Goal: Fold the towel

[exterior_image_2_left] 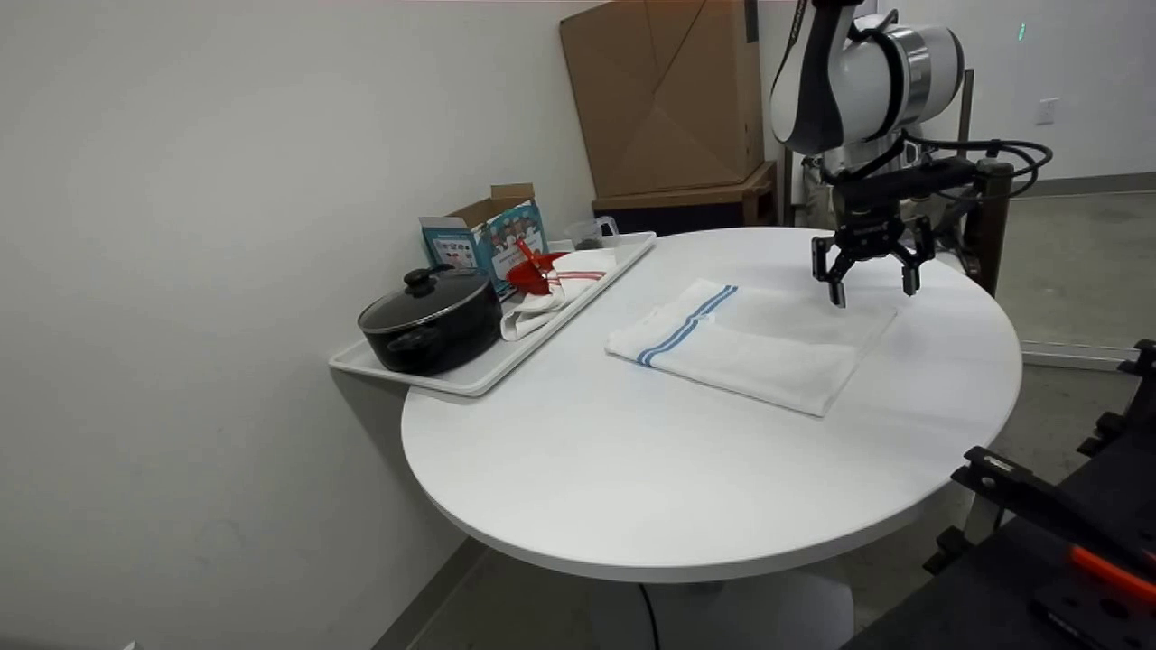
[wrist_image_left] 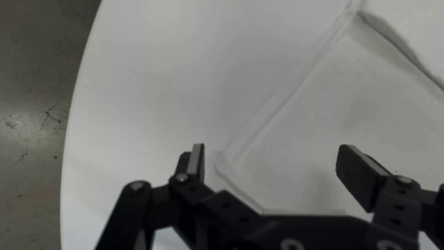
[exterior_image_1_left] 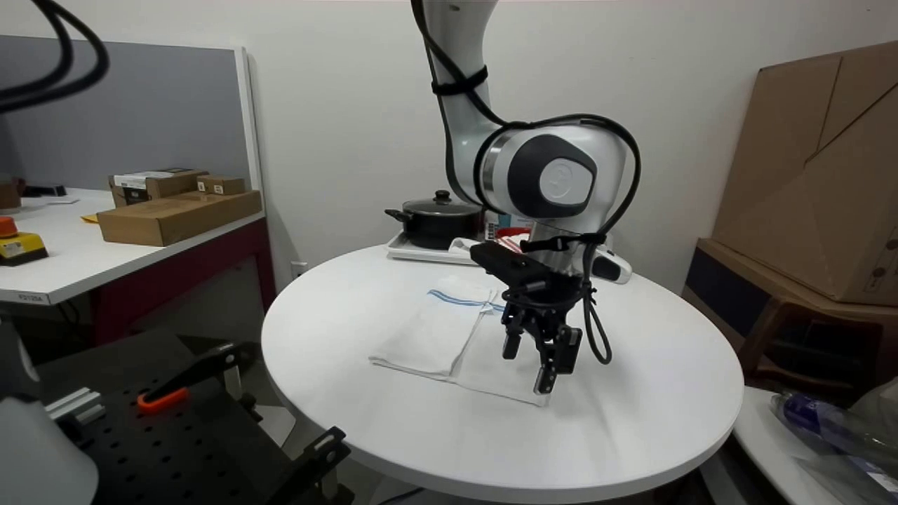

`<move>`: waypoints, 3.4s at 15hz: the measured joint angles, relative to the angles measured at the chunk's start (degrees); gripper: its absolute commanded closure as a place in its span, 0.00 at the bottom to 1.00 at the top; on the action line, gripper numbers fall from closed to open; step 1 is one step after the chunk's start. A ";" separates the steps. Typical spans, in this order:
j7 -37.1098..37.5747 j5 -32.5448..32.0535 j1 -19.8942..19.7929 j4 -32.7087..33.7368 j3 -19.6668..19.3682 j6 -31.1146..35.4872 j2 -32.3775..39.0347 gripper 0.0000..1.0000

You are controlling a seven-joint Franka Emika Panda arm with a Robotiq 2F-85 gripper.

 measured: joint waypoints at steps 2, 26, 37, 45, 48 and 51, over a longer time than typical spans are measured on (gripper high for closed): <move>0.06 -0.07 0.19 0.33 -0.05 -0.65 0.65 0.00; 6.09 -2.73 1.47 8.81 -3.56 -7.60 6.62 0.77; 9.06 -2.96 3.57 9.30 -3.17 -8.20 6.35 0.93; 11.36 7.96 0.90 8.79 -0.22 -11.91 -1.31 0.93; 11.55 8.91 1.12 7.74 0.60 -12.30 -6.06 0.94; 12.79 7.22 4.20 6.36 1.93 -12.35 -10.00 0.93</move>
